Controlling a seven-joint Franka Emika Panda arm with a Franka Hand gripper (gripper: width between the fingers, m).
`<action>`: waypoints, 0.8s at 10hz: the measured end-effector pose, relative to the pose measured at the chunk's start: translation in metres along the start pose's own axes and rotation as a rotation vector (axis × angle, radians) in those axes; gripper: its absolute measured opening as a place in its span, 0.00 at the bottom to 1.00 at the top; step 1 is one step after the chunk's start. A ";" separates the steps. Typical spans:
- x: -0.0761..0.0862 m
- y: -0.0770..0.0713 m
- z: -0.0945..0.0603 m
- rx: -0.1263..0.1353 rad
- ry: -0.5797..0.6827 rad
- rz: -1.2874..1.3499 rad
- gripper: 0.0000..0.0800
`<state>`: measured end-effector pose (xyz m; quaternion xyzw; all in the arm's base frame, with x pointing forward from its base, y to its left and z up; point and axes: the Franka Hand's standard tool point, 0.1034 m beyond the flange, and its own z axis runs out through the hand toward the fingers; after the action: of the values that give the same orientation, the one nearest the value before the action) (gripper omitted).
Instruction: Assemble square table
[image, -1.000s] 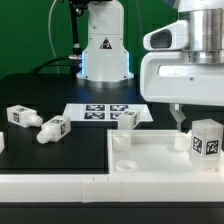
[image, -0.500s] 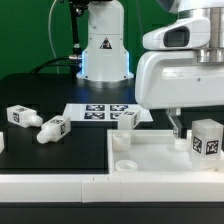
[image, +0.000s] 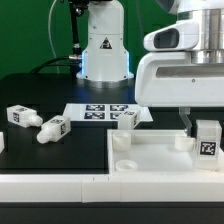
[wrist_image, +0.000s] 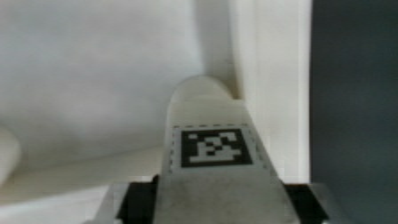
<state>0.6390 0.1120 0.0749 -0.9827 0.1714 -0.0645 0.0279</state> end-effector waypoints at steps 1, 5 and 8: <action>0.000 0.000 -0.001 -0.010 -0.005 0.201 0.36; -0.003 -0.004 0.002 -0.027 -0.024 0.974 0.36; -0.003 -0.004 0.003 -0.023 -0.030 1.070 0.36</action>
Offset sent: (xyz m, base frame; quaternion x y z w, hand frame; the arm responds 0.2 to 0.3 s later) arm 0.0127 0.0326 -0.0017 -0.0012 -0.0292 0.5013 0.8648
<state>0.6378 0.1166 0.0722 -0.7589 0.6489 -0.0252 0.0484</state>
